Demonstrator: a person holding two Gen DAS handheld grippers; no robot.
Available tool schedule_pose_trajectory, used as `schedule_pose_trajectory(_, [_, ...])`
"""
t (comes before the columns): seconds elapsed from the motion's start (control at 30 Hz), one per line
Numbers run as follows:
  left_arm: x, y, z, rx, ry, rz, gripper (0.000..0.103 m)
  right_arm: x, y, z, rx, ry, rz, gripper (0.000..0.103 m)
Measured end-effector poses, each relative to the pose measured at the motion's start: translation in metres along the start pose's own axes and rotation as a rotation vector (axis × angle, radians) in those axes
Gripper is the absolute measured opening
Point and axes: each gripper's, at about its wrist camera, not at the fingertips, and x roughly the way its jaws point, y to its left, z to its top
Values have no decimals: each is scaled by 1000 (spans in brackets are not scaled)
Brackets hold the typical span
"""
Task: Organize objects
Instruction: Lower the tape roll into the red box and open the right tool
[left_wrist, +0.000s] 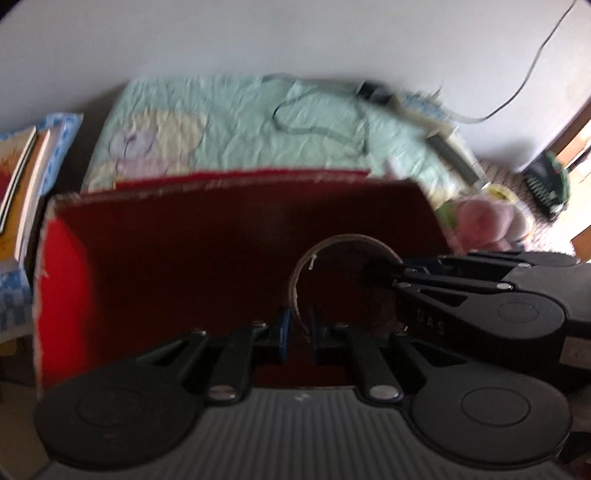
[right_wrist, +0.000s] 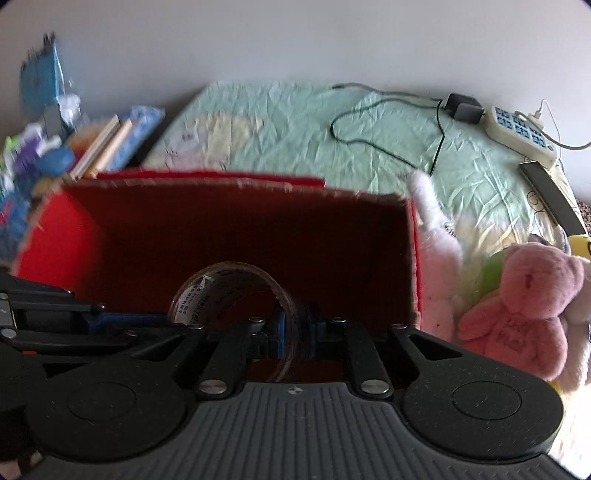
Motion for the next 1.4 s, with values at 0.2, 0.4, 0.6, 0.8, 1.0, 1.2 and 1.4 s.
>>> schedule_pose_trajectory(0.2, [23, 11, 3, -30, 77, -5, 8, 8, 3, -1, -17, 22, -25, 15])
schedule_pose_trajectory(0.4, [31, 19, 4, -54, 98, -5, 8, 7, 4, -3, -23, 8, -26, 20])
schedule_pose_trajectory(0.6, [16, 21, 0, -21, 40, 62, 10, -17, -15, -2, 139, -71, 82, 28])
schedule_pose_trajectory(0.8, [2, 30, -4, -6, -32, 202, 11, -14, -6, -6, 195, 6, 295, 28])
schedule_pose_trajectory(1.0, [13, 34, -8, -13, -12, 282, 12, 15, 5, -11, 248, 119, 333, 26])
schedule_pose_trajectory(1.2, [27, 35, -10, -4, 21, 312, 14, 22, -5, -8, 310, 110, 250, 27])
schedule_pose_trajectory(1.4, [33, 35, -10, -5, 24, 325, 18, 4, -9, -7, 337, 27, 352, 28])
